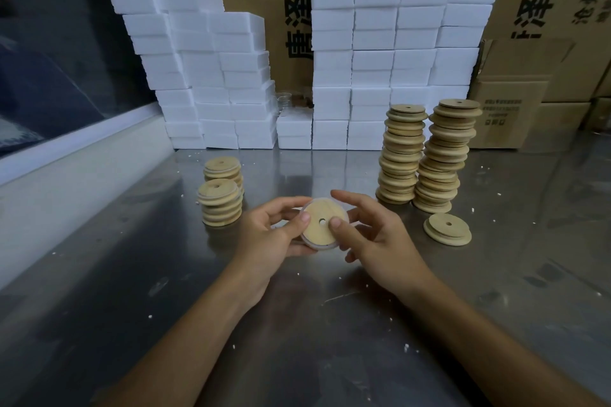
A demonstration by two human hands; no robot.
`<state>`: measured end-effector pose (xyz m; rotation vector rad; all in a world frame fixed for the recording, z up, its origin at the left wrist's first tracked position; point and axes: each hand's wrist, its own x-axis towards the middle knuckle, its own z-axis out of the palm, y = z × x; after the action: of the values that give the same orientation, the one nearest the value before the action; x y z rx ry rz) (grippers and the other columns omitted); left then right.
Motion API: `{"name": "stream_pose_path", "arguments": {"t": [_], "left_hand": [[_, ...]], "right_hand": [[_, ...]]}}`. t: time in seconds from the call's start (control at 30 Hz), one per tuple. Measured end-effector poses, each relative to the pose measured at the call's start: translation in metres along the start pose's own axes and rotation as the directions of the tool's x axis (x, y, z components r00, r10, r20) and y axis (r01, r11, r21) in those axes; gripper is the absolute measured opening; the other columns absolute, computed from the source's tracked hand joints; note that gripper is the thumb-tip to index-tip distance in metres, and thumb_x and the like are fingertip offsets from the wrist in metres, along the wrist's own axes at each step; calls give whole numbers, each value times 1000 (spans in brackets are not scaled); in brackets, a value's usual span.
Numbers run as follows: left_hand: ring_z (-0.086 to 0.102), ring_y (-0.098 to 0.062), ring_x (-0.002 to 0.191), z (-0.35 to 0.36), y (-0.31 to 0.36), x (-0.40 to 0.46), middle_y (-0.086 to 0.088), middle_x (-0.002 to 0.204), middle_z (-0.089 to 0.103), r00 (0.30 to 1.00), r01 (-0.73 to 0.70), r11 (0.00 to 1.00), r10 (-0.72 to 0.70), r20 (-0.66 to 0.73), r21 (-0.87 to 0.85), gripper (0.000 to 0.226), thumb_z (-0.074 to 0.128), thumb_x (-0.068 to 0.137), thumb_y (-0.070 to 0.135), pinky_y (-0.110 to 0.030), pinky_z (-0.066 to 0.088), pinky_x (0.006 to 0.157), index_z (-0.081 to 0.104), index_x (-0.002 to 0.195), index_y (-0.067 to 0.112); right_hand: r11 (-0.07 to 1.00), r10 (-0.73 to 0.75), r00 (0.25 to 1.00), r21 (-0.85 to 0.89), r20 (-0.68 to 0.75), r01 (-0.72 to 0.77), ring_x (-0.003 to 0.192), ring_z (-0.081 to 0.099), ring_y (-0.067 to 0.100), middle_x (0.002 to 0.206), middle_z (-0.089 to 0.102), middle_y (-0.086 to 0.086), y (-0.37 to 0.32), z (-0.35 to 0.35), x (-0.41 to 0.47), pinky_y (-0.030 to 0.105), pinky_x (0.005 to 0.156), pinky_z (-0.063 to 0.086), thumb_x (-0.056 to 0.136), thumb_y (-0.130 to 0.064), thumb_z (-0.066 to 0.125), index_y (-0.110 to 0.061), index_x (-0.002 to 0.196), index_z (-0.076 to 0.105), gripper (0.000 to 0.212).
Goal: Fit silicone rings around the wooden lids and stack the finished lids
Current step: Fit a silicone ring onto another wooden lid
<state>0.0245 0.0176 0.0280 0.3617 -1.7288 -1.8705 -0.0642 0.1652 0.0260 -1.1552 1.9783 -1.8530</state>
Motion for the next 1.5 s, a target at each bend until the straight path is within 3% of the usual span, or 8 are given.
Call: {"name": "stream_pose_path", "arguments": {"t": [0.17, 0.33, 0.57, 0.77, 0.87, 1.0, 1.13, 1.5], "left_hand": [[73, -26, 82, -1, 0, 0, -13, 96, 71, 999, -23, 999, 24, -26, 45, 20, 70, 84, 3, -36, 60, 64, 72, 101, 13], [71, -13, 78, 2, -8, -2, 9, 105, 68, 981, -184, 911, 151, 119, 368, 73, 93, 54, 23, -29, 59, 70, 61, 119, 27], [71, -15, 85, -5, -13, 4, 10, 98, 72, 976, -212, 881, 214, 43, 423, 69, 89, 42, 48, -39, 60, 77, 65, 105, 30], [63, 0, 95, -11, -9, 6, 17, 97, 68, 942, -304, 827, 334, 23, 473, 56, 91, 56, 35, -9, 48, 70, 62, 104, 32], [59, -4, 99, -24, -3, 13, 11, 108, 65, 891, -316, 753, 445, -92, 578, 57, 88, 61, 30, -14, 49, 77, 60, 111, 28], [55, -21, 113, -55, -3, 28, 3, 120, 62, 795, -151, 782, 459, -396, 605, 67, 80, 55, 47, -46, 46, 100, 58, 117, 31], [45, -22, 126, -83, -16, 41, 4, 132, 55, 740, 23, 804, 385, -551, 594, 63, 86, 63, 40, -41, 25, 109, 57, 118, 33], [36, -30, 135, -92, -22, 54, -3, 147, 43, 783, 203, 742, 269, -560, 639, 79, 69, 74, 65, -50, 21, 108, 43, 143, 36]], "right_hand": [[983, 99, 995, 158, 2, -98, 64, 68, 26, 83, 69, 20, 2, 4, 0, 41, 64, 61, 86, -6, 73, -18, 123, 54, 44], [942, 162, 985, 307, -60, -136, 64, 68, 24, 78, 66, 27, 1, 0, 3, 32, 62, 59, 80, -14, 75, -9, 119, 60, 42], [976, 115, 993, 185, 12, -115, 71, 70, 17, 84, 75, 17, -3, 2, -1, 30, 61, 56, 83, -30, 68, -21, 118, 59, 37], [994, 85, 996, 66, -5, -84, 72, 72, 24, 87, 75, 13, -1, 7, -2, 33, 62, 57, 93, -27, 65, -23, 126, 56, 34], [997, 49, 998, -53, -41, -51, 71, 72, 20, 86, 75, 7, 3, 4, -1, 31, 64, 58, 92, -31, 67, -22, 123, 60, 33], [991, 10, 992, -129, -127, -26, 64, 70, 15, 78, 74, 1, 10, -3, 1, 27, 59, 56, 93, -29, 67, -21, 112, 66, 21], [977, -26, 986, -212, -164, -10, 67, 69, 11, 74, 73, -8, 15, -7, 3, 26, 65, 58, 94, -30, 65, -26, 102, 67, 9], [885, -128, 929, -462, -347, -51, 90, 64, 2, 90, 70, -17, 21, -21, 8, 26, 81, 53, 90, -22, 66, -22, 95, 72, 7]]}}
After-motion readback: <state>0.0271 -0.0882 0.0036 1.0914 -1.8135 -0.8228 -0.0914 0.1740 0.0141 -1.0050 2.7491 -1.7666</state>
